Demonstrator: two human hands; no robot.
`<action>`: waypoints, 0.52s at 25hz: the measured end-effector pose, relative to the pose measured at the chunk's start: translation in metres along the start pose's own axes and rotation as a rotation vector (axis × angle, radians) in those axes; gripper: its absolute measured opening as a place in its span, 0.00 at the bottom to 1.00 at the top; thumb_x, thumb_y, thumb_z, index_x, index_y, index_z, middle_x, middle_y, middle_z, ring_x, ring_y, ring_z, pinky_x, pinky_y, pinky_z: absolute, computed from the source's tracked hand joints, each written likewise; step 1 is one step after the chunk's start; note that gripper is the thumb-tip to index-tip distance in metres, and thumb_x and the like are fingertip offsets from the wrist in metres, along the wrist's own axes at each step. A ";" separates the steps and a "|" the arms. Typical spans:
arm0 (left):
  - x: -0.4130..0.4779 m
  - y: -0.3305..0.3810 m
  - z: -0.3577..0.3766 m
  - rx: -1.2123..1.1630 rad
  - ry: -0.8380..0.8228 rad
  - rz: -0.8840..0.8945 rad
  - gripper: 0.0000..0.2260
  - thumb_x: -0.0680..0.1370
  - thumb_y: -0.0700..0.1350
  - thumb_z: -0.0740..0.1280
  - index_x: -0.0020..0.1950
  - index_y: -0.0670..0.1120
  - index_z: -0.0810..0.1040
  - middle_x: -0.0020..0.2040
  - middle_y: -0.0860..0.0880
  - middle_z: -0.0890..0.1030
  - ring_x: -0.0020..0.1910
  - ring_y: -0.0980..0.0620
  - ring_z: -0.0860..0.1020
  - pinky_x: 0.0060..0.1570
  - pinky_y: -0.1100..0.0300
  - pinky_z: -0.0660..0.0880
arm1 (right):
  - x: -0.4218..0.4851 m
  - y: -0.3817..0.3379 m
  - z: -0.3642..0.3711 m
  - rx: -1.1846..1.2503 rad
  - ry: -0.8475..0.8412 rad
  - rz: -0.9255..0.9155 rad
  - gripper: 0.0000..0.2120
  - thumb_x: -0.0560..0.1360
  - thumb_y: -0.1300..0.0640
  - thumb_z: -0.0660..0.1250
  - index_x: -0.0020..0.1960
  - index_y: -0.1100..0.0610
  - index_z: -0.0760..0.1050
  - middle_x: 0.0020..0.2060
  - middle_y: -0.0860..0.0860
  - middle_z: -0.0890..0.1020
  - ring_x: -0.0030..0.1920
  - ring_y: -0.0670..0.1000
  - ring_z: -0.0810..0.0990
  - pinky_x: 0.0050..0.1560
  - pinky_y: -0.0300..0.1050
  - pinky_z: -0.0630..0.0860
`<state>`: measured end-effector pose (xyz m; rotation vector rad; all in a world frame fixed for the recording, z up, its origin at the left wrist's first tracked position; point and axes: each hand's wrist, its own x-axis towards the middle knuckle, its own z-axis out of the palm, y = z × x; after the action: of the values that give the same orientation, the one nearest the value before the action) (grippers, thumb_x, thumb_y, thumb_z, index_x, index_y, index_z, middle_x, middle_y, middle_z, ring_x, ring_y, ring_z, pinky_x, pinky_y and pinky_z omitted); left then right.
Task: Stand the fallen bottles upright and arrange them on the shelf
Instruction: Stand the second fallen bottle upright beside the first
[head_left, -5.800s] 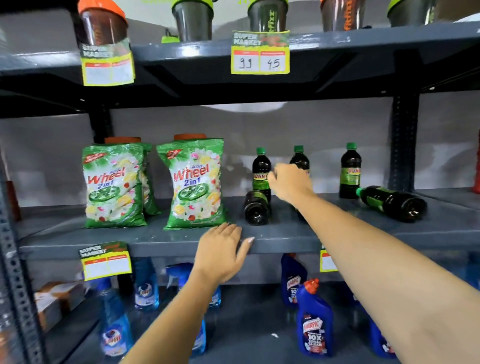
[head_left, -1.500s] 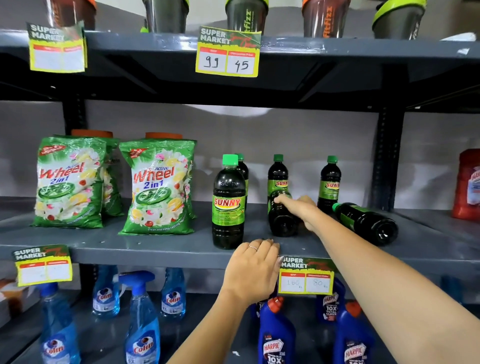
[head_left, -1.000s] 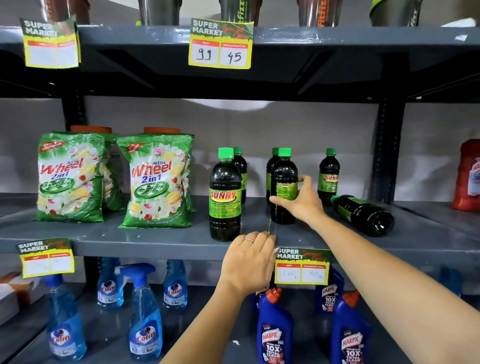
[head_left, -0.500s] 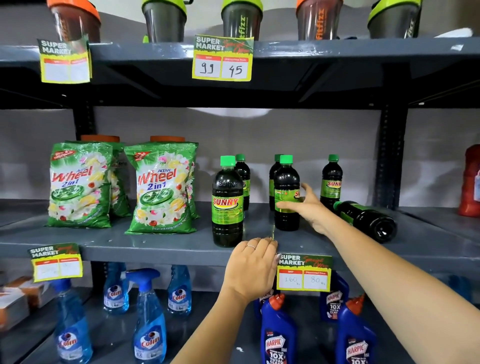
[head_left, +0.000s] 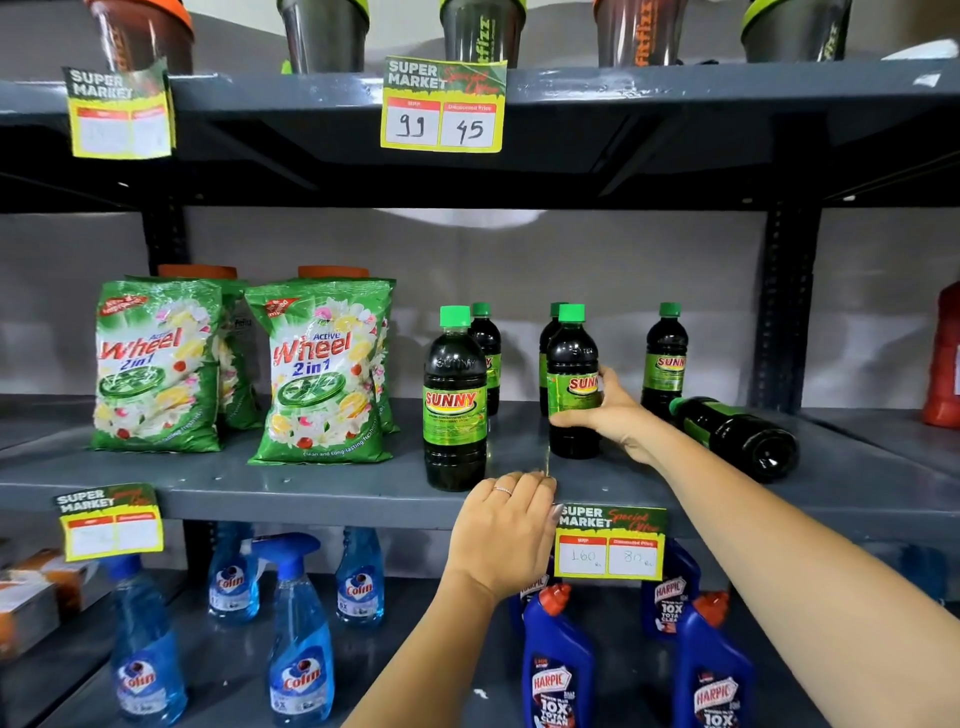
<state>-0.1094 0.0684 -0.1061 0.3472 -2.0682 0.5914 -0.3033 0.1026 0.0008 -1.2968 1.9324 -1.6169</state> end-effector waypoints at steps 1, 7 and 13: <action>0.000 0.000 0.000 0.001 0.001 0.000 0.23 0.83 0.51 0.46 0.56 0.45 0.80 0.51 0.49 0.83 0.47 0.48 0.81 0.44 0.56 0.74 | 0.000 0.000 -0.001 0.000 -0.015 0.002 0.47 0.64 0.64 0.80 0.74 0.54 0.57 0.63 0.53 0.77 0.60 0.53 0.75 0.62 0.47 0.70; 0.001 0.000 0.002 0.006 -0.002 0.003 0.24 0.83 0.51 0.46 0.56 0.44 0.80 0.51 0.48 0.83 0.46 0.48 0.81 0.42 0.55 0.75 | -0.001 0.010 0.006 -0.069 0.094 -0.016 0.47 0.61 0.56 0.82 0.72 0.54 0.58 0.64 0.54 0.76 0.63 0.55 0.75 0.64 0.51 0.71; 0.003 0.003 -0.002 0.072 -0.096 -0.053 0.22 0.82 0.51 0.49 0.60 0.41 0.79 0.53 0.44 0.83 0.46 0.44 0.80 0.43 0.54 0.75 | -0.006 -0.001 0.002 -0.071 0.042 -0.004 0.50 0.62 0.51 0.81 0.75 0.54 0.55 0.64 0.49 0.75 0.65 0.53 0.73 0.66 0.50 0.69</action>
<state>-0.1115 0.0721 -0.1034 0.4791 -2.1259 0.6293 -0.2986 0.1060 -0.0009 -1.3042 2.0310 -1.6032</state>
